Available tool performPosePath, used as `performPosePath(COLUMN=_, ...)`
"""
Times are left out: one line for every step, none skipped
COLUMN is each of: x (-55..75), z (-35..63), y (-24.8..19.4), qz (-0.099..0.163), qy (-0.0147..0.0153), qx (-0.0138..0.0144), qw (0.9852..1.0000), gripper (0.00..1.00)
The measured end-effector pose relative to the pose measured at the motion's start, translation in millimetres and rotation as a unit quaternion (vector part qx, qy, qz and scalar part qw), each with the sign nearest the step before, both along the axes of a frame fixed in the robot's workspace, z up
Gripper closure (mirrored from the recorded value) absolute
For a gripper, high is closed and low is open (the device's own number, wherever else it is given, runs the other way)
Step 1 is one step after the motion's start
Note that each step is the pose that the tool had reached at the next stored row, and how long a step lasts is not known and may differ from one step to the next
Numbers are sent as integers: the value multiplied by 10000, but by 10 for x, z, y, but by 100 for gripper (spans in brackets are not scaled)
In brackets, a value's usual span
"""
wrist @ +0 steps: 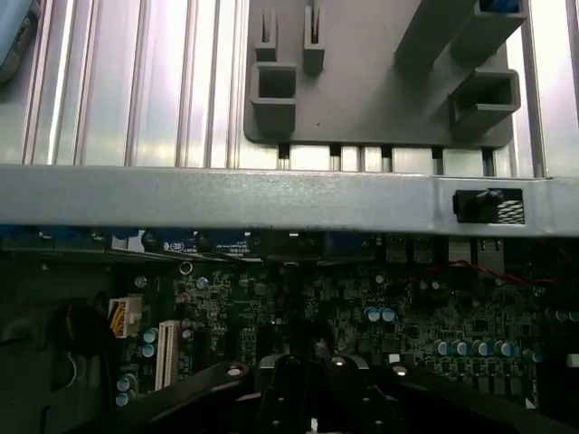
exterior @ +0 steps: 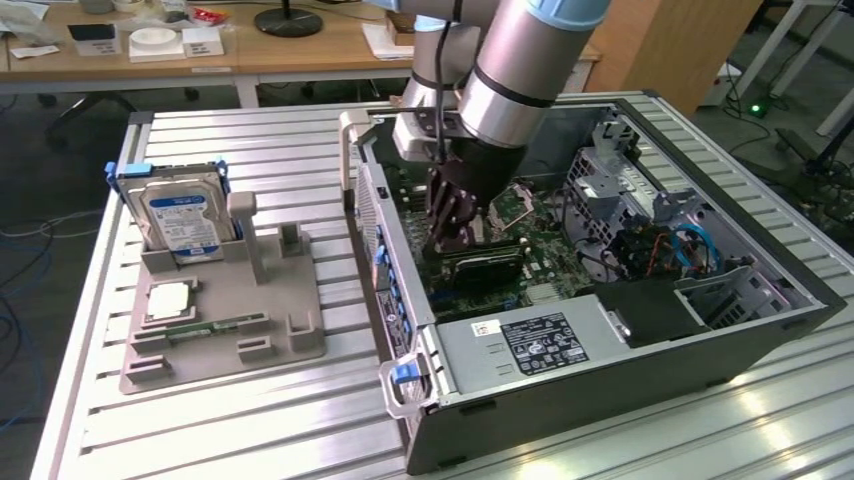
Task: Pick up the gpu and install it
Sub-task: 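Press down on the gpu until it lock into place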
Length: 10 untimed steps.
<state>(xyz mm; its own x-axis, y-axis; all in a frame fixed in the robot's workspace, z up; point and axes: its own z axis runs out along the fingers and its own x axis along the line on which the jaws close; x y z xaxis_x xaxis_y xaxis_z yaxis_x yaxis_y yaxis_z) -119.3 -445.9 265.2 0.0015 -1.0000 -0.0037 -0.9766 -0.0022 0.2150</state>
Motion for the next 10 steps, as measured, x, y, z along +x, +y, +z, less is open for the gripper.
performPosePath(x=0, z=0, y=15, qz=0, qy=-2, qx=0, qw=10000, gripper=90)
performPosePath(x=-3, z=-1, y=15, qz=0, qy=-12, qx=-1, qw=10000, gripper=90)
performPosePath(x=-6, z=-3, y=15, qz=0, qy=-46, qx=-1, qw=10000, gripper=90)
performPosePath(x=-12, z=-4, y=15, qz=1, qy=-120, qx=-1, qw=9999, gripper=90)
performPosePath(x=-18, z=-5, y=16, qz=2, qy=-201, qx=-1, qw=9998, gripper=90)
performPosePath(x=-26, z=-6, y=15, qz=3, qy=-281, qx=0, qw=9996, gripper=90)
performPosePath(x=-38, z=-6, y=15, qz=4, qy=-325, qx=0, qw=9995, gripper=90)
performPosePath(x=-51, z=-6, y=16, qz=4, qy=-354, qx=-1, qw=9994, gripper=90)
performPosePath(x=-127, z=-5, y=16, qz=10, qy=-435, qx=-1, qw=9991, gripper=90)
performPosePath(x=-132, z=-3, y=15, qz=11, qy=-439, qx=-1, qw=9990, gripper=90)
